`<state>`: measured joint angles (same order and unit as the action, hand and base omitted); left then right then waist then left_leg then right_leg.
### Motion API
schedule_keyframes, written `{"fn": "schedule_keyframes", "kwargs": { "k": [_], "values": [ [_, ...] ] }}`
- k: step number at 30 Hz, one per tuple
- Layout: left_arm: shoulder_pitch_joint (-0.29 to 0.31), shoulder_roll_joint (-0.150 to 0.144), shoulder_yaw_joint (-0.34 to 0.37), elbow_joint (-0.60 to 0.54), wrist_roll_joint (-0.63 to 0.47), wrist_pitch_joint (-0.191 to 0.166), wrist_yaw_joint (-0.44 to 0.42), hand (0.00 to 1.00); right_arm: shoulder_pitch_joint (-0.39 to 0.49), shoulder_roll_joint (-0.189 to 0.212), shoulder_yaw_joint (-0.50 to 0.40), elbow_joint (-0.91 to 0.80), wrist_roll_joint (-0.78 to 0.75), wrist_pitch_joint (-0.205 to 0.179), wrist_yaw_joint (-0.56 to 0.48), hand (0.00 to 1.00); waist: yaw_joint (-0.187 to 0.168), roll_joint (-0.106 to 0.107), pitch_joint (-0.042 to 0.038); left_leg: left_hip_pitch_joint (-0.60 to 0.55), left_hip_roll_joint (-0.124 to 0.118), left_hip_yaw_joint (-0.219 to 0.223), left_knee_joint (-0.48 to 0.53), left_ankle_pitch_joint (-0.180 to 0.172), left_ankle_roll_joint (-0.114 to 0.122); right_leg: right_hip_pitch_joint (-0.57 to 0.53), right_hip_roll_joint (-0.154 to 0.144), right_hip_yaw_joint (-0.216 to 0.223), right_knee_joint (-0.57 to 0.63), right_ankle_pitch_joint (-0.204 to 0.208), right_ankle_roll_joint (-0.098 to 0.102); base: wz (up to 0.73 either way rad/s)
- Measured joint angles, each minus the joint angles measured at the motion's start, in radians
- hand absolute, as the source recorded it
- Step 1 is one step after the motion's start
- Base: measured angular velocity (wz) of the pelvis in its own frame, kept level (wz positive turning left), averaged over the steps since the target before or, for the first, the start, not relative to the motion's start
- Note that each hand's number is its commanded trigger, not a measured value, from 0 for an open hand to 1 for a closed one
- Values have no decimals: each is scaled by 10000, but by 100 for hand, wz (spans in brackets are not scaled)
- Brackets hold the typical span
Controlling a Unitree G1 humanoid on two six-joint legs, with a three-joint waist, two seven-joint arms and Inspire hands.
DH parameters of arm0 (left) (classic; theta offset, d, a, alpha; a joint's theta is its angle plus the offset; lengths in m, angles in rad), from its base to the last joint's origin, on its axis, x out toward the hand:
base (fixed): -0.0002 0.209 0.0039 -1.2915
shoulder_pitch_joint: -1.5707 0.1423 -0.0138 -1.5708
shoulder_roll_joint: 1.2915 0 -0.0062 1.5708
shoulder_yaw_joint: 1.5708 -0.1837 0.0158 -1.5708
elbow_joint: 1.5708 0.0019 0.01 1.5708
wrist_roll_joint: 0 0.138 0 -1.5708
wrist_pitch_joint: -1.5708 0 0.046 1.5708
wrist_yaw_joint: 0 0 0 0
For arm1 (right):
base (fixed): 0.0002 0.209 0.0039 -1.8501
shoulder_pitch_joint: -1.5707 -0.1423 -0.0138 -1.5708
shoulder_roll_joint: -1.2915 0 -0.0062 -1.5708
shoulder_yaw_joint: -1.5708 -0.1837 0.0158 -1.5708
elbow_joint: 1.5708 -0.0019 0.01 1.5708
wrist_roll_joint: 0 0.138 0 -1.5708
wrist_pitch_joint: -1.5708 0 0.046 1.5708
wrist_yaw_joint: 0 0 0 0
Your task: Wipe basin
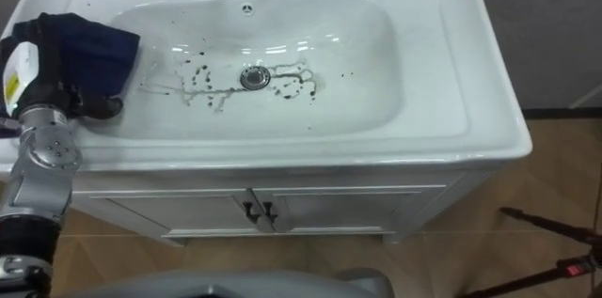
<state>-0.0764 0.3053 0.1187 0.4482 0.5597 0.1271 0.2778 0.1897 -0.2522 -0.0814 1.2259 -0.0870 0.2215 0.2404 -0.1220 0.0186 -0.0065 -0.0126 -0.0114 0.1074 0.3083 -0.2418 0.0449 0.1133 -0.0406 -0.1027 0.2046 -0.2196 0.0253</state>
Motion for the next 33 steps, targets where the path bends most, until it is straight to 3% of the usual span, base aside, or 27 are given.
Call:
{"fn": "schedule_keyframes", "kwargs": {
  "k": [3, 12, 21, 22, 23, 24, 33],
  "values": [
    [-26, 1, 0, 423, 181, 15, 63, 0, 75, -2, -22, -130, -11, 34, -7, 0, 39, 50, -32, 47, 2, 26, -23, 1, -1, 24, 5, 30, 16, 1, -2, 0],
    [-163, -10, -2, 1443, 422, -101, 236, 0, 314, -9, -221, -416, -15, 188, -22, 0, 142, 168, 23, 341, 31, 170, -101, -6, -14, 262, 13, 126, 4, 2, -5, -5],
    [-159, -10, 84, 1790, 410, -121, 273, 0, 617, -9, -402, -623, -44, 302, -225, 0, 185, 159, -26, 577, 29, 290, -298, 42, -84, 280, 2, 193, -28, -103, -115, -4],
    [-151, -10, 115, 1852, 410, -120, 270, 56, 629, -9, -406, -629, -31, 344, -261, 0, 192, 152, -79, 622, 21, 302, -366, 60, -103, 285, -3, 205, -25, -124, -126, -3],
    [-145, -11, 141, 1942, 404, -120, 275, 93, 655, -8, -409, -630, -18, 397, -305, 0, 193, 151, -96, 667, 23, 312, -396, 66, -114, 298, -1, 211, -13, -143, -139, -3],
    [-146, -11, 142, 1974, 400, -121, 290, 100, 656, -9, -409, -631, -16, 409, -328, 0, 193, 155, -99, 685, 24, 319, -405, 69, -119, 306, -2, 211, -8, -151, -145, 0],
    [-72, -22, 456, 2324, 412, -121, 846, 100, 661, -13, -407, -605, 4, 412, -559, 0, 283, 197, -118, 1285, 47, 510, -802, 140, -236, 630, 53, 460, -56, -237, -227, -7]
  ]
}}
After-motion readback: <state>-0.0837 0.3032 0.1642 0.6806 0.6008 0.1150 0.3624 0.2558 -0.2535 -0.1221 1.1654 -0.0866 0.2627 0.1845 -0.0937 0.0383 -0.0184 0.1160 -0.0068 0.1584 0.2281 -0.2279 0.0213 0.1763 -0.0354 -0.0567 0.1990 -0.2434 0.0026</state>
